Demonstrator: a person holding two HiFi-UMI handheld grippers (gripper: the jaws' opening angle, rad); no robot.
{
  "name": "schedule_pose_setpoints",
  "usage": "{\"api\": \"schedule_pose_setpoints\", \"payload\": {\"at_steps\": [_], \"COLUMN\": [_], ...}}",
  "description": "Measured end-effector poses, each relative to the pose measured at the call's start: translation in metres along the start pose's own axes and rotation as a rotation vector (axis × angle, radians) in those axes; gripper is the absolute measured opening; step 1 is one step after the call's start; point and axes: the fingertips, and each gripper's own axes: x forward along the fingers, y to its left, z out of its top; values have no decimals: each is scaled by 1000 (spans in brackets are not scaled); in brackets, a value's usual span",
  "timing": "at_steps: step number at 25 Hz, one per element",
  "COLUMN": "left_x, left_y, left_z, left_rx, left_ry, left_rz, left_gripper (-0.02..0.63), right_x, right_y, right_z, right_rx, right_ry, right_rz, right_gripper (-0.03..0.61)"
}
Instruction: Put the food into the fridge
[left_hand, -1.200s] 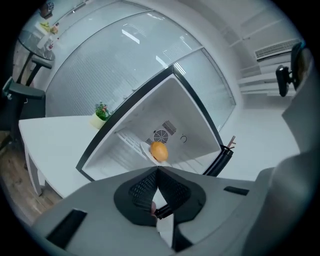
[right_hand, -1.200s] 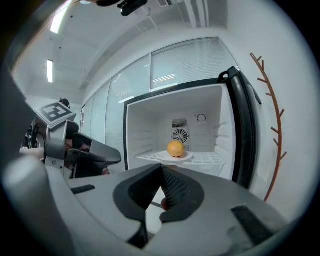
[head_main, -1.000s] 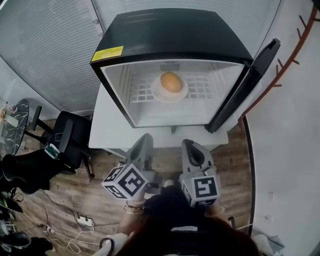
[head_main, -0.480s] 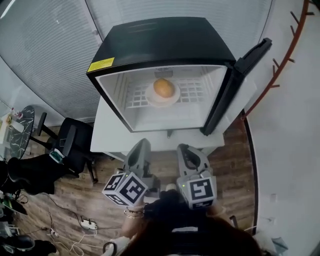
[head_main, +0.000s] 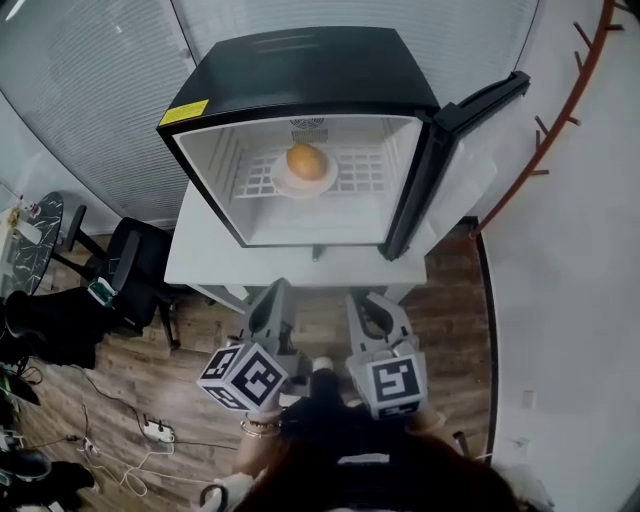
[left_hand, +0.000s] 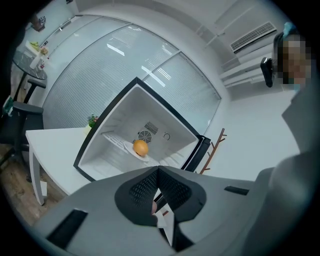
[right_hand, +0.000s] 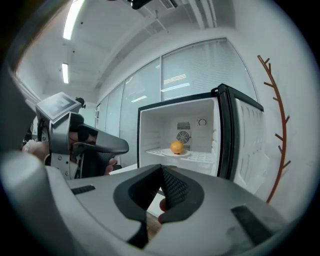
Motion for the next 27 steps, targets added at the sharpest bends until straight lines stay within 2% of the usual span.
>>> {"api": "schedule_pose_setpoints", "payload": {"at_steps": [5,13,19,23,27], "left_x": [-11,-18,-18,-18,-19], "left_y": [-9,-24,-33,-35,-31], "left_z": [-8,-22,-28,-27,-21], "left_rx": [3,-11,53,60,70], "left_ry": [-18,-23,-10,-4,-9], "left_rz": [20,-2,-6,-22,-26], "left_gripper": [-2,-2,-2,-2,-2], "right_x": [-12,-32,-38,-36,-33], "right_y": [1,-3,-1,2,1], "right_z": [0,-4,-2,4,10], "right_rx": [-19,-57,-104,-34,-31], "right_ry": [-18,-29,-43,-64,-77], "right_rz": [31,32,47,83,77], "right_gripper": [-5,-6,-6,-6,-6]}}
